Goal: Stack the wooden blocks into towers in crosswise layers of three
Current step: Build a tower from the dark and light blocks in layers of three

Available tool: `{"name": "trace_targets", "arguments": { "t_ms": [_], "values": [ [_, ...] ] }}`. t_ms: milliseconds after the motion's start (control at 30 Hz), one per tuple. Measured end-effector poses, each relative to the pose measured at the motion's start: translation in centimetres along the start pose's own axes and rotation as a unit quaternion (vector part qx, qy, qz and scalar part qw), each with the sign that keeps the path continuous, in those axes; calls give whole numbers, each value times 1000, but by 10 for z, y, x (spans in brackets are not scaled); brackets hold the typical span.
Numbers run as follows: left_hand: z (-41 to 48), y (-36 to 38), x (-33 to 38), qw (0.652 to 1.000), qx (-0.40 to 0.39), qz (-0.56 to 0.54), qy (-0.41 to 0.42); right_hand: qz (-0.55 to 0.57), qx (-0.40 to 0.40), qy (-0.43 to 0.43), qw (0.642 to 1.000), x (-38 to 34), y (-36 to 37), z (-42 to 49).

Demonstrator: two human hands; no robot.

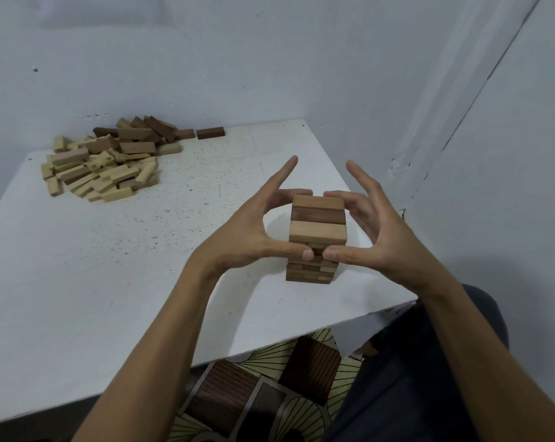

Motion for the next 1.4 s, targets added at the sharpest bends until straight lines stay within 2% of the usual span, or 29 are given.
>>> {"name": "trace_targets", "arguments": {
  "t_ms": [400,1133,1267,1400],
  "values": [
    [5,1,-3,1000,19,-18,9,14,21,-10,1000,-1,5,1],
    [4,3,-5,1000,9,-22,19,25,18,10,999,4,6,1],
    [2,1,-7,999,8,-26,19,-1,19,12,1000,-1,-1,-1],
    [-4,-13,-7,999,40,-9,2,-28,25,13,999,-16,-11,7]
  ]
}}
Point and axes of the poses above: each hand's wrist, its own z-axis towards the middle knuckle, its own y-axis out of the palm, x = y × z, the point moved 7 cm from there along z, towards the middle knuckle, and after that the axes turned 3 degrees about z, right-handed, at the moved point
